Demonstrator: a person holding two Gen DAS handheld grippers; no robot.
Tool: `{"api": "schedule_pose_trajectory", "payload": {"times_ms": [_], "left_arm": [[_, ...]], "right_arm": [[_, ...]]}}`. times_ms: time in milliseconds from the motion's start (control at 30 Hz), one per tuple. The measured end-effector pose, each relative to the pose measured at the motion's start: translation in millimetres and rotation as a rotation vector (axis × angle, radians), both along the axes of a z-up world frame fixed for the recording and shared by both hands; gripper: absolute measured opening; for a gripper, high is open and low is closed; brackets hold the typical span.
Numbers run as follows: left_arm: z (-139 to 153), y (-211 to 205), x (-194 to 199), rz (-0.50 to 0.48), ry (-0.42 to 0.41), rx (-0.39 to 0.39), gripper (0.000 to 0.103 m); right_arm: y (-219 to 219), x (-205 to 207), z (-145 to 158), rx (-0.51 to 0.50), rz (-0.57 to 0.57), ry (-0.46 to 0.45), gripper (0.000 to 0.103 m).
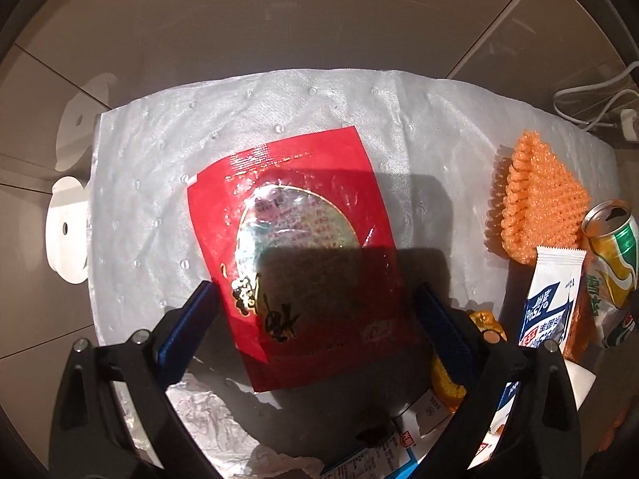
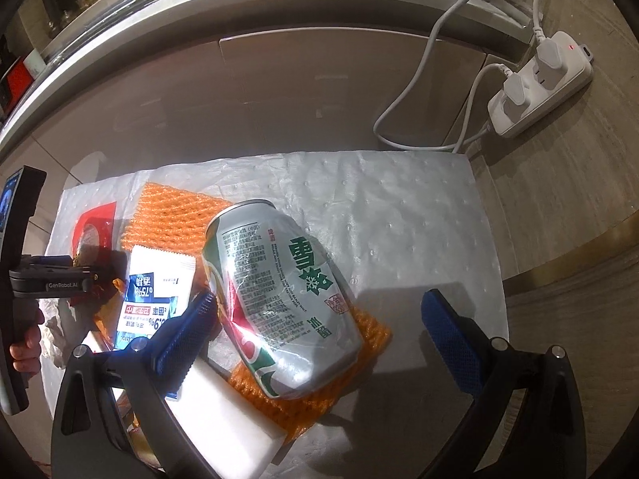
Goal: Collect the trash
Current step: 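Grasp the red snack wrapper with the left tool while the right tool grasps the soda can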
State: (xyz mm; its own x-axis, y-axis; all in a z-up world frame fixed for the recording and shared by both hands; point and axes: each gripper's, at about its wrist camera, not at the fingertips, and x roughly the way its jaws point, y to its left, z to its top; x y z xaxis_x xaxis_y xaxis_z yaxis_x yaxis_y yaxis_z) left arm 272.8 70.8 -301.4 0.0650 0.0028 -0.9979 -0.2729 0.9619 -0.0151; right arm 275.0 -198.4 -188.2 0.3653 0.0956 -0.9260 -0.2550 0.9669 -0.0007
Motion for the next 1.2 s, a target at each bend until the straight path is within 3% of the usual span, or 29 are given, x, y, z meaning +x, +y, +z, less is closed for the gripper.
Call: {"api": "schedule_pose_trajectory", "payload": {"times_ms": [167, 233, 367, 500, 733, 833, 1200], "left_arm": [[11.4, 13.1, -4.0, -0.011, -0.027, 0.007, 0.066], [17.3, 16.5, -5.9, -0.020, -0.037, 0.004, 0.047], [33.8, 18.5, -15.7, -0.034, -0.039, -0.007, 0.037], [48.3, 17.7, -26.2, -0.075, -0.065, 0.034, 0.026], [104.1, 9.4, -48.0, -0.097, -0.163, 0.026, 0.024], [123.9, 5.9, -55.6, -0.096, -0.195, 0.024, 0.024], [157.2, 37.6, -93.2, -0.015, -0.269, 0.048, 0.025]], "right_arm": [[1.2, 4.4, -4.7, 0.011, 0.019, 0.002, 0.101], [2.8, 5.6, -5.6, 0.012, 0.029, 0.003, 0.101], [5.0, 7.8, -5.9, 0.014, 0.061, 0.002, 0.101], [9.0, 14.2, -8.8, 0.012, 0.126, 0.009, 0.101], [32.6, 29.2, -26.0, -0.022, 0.269, 0.035, 0.100], [44.0, 35.9, -37.7, -0.027, 0.325, 0.088, 0.074], [46.8, 21.0, -18.6, 0.011, 0.344, 0.041, 0.072]]}}
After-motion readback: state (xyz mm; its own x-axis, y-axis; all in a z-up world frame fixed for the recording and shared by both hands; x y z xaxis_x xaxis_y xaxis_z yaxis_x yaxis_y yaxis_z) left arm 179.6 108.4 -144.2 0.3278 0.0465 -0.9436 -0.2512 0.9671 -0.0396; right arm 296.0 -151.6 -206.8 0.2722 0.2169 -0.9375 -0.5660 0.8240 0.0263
